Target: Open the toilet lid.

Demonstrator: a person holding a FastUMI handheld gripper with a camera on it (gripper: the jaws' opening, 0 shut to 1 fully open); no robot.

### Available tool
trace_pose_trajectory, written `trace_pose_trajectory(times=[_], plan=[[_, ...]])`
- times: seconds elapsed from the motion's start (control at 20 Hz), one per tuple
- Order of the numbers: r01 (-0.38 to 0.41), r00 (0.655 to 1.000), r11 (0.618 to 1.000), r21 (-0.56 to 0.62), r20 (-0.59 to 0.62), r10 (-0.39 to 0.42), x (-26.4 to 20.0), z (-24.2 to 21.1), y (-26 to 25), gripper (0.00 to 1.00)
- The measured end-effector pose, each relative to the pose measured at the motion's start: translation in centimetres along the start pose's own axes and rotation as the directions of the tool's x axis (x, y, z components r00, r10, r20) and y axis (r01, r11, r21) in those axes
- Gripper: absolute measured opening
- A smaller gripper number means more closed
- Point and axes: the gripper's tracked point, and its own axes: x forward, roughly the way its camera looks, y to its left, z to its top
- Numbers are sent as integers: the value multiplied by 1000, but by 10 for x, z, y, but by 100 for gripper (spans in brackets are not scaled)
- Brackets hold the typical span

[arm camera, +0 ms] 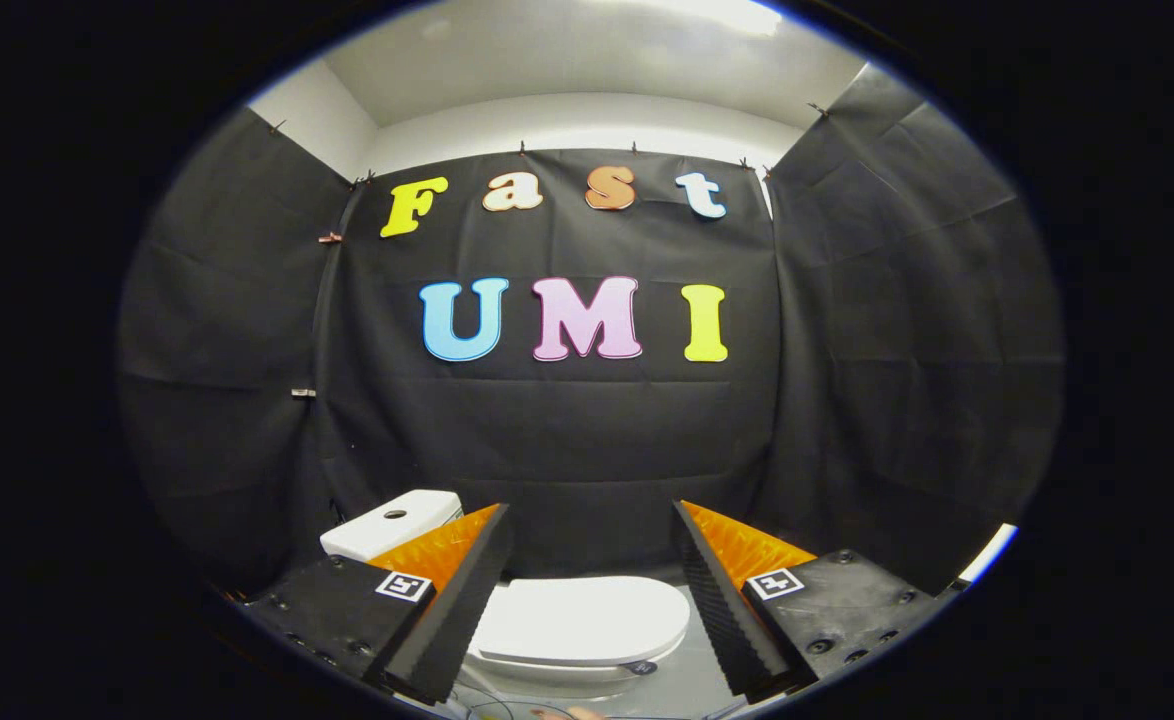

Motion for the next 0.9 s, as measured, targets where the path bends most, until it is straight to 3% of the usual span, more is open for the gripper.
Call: trace_pose_trajectory(times=[0.7, 0.9], plan=[[-2, 998, 1000, -12, -64, 1, 10, -22, -7, 99], [37, 995, 999, 4, -96, -37, 18, -39, -27, 99]])
